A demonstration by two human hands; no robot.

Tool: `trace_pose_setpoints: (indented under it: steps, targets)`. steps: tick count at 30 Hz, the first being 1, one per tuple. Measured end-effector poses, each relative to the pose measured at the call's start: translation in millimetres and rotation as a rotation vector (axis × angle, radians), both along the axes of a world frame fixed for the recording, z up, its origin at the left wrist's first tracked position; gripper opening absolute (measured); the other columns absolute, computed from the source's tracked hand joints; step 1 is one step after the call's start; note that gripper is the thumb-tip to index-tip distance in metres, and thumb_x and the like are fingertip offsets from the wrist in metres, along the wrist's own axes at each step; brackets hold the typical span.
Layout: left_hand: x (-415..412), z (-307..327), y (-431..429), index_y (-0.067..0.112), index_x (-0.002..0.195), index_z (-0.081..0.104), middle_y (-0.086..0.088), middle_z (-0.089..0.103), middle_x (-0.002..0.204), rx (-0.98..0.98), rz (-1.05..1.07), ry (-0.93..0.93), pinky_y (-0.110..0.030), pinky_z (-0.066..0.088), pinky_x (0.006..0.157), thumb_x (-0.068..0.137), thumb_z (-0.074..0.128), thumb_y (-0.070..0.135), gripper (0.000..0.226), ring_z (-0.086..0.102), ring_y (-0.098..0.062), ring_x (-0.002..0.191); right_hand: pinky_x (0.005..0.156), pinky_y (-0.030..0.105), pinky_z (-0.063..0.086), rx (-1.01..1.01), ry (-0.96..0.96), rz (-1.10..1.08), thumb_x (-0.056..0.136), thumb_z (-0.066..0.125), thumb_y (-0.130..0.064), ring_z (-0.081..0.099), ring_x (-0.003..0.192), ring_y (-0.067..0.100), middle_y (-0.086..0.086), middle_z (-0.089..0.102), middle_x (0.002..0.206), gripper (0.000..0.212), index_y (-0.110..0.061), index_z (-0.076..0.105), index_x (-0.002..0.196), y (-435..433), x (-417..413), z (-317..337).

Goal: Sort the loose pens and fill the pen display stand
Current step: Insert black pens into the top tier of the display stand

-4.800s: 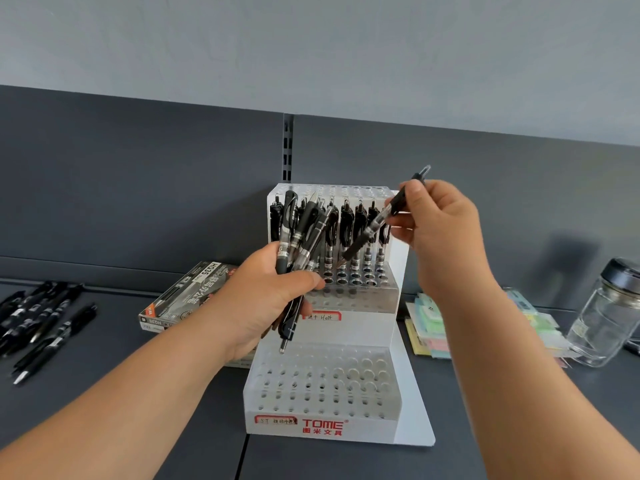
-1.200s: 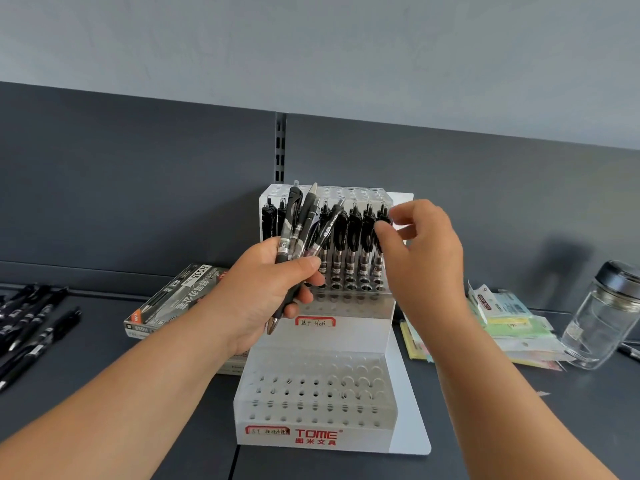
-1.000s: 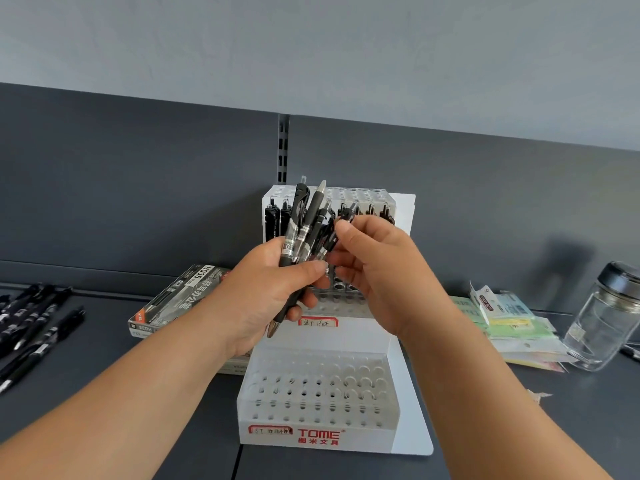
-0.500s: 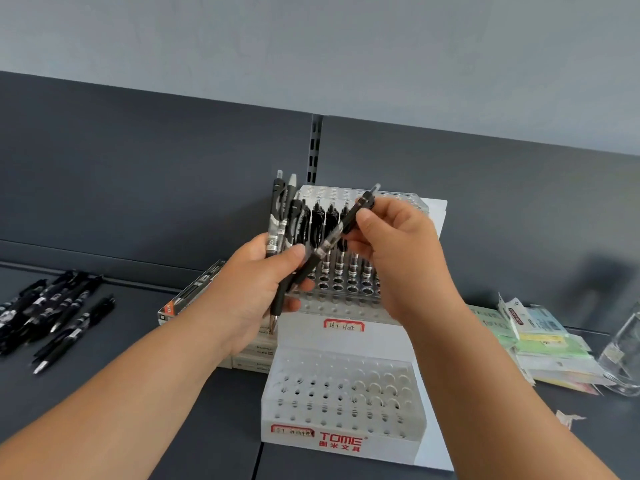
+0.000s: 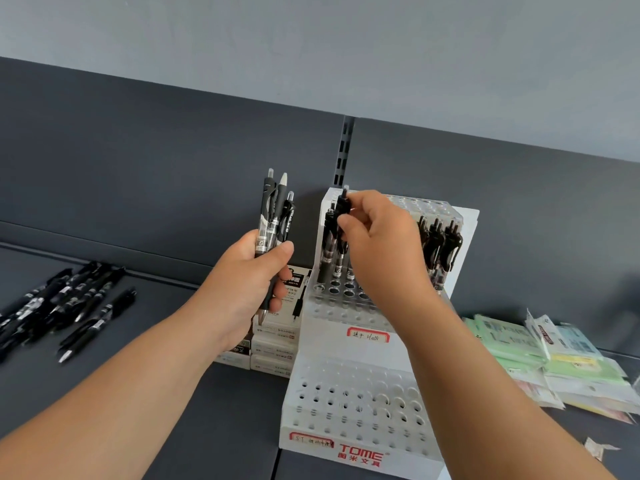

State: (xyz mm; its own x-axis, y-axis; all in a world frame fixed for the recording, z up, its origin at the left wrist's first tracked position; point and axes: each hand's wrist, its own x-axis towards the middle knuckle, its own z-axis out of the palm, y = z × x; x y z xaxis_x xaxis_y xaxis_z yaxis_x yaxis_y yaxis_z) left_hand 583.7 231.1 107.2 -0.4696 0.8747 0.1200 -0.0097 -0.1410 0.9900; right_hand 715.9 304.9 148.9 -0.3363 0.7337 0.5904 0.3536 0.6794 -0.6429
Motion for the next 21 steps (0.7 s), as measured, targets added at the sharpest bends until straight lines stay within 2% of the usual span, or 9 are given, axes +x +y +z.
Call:
trace_pose_setpoints:
  steps: [3,7,12,13,15,18,21]
  targets:
    - [0.7,-1.8,-1.1,0.016,0.094,0.056,0.0,0.053,0.066,-0.009,-0.002,-0.001,-0.024,0.035,0.043,0.095,0.054,0.023,0.007,0.044,-0.011,0.052,0.069,0.028,0.047,-0.029,-0.065,-0.02,0.094,0.054,-0.017,0.057,0.074,0.011,-0.011,0.06,0.081,0.023,-0.022,0.055,0.116,1.3,-5.1,-11.0]
    - [2.4,-4.1,-6.1,0.011,0.093,0.054,-0.004,0.055,0.068,-0.01,-0.014,-0.105,-0.024,0.032,0.041,0.096,0.051,0.018,0.008,0.045,-0.012,0.051,0.061,0.026,0.046,-0.037,-0.081,-0.058,0.094,0.054,-0.017,0.055,0.07,0.007,-0.009,0.06,0.079,0.01,-0.023,0.049,0.101,0.2,-6.7,-20.0]
    - [1.9,-3.2,-16.1,0.013,0.092,0.057,-0.005,0.058,0.071,0.004,-0.058,-0.175,-0.026,0.033,0.046,0.094,0.05,0.012,0.007,0.049,-0.014,0.057,0.063,0.032,0.051,-0.014,-0.137,-0.099,0.093,0.056,-0.022,0.058,0.072,0.013,-0.007,0.06,0.079,0.006,-0.02,0.053,0.098,-3.9,-6.3,-15.5]
    - [1.8,-2.0,-18.2,0.013,0.092,0.058,-0.005,0.059,0.072,0.016,-0.085,-0.176,-0.025,0.035,0.045,0.094,0.051,0.011,0.007,0.05,-0.013,0.057,0.062,0.032,0.051,0.001,-0.118,-0.118,0.093,0.057,-0.024,0.058,0.072,0.014,-0.008,0.06,0.08,0.006,-0.021,0.054,0.096,-6.7,-4.1,-13.7]
    - [-2.6,4.2,-23.5,0.014,0.093,0.059,-0.003,0.061,0.071,0.034,-0.165,-0.155,-0.024,0.038,0.045,0.094,0.052,0.011,0.008,0.052,-0.012,0.059,0.066,0.029,0.051,-0.011,0.037,-0.135,0.092,0.059,-0.029,0.059,0.074,0.01,-0.01,0.06,0.081,0.008,-0.021,0.056,0.094,-16.8,-4.5,-8.8]
    - [-3.3,7.0,-24.0,0.016,0.095,0.061,0.003,0.064,0.072,0.04,-0.205,-0.036,-0.024,0.042,0.05,0.093,0.054,0.011,0.009,0.055,-0.01,0.064,0.067,0.024,0.054,-0.279,0.27,0.012,0.089,0.062,-0.033,0.062,0.071,0.004,-0.008,0.064,0.083,0.014,-0.02,0.06,0.094,-28.7,-6.5,-2.5]
    - [-2.0,6.6,-22.5,0.018,0.096,0.063,0.005,0.062,0.076,0.058,-0.192,0.051,-0.026,0.042,0.055,0.091,0.057,0.011,0.01,0.054,-0.008,0.068,0.064,0.024,0.057,-0.488,0.347,0.141,0.087,0.066,-0.025,0.062,0.062,0.008,0.001,0.067,0.077,0.015,-0.011,0.061,0.088,-33.9,-10.7,-2.7]
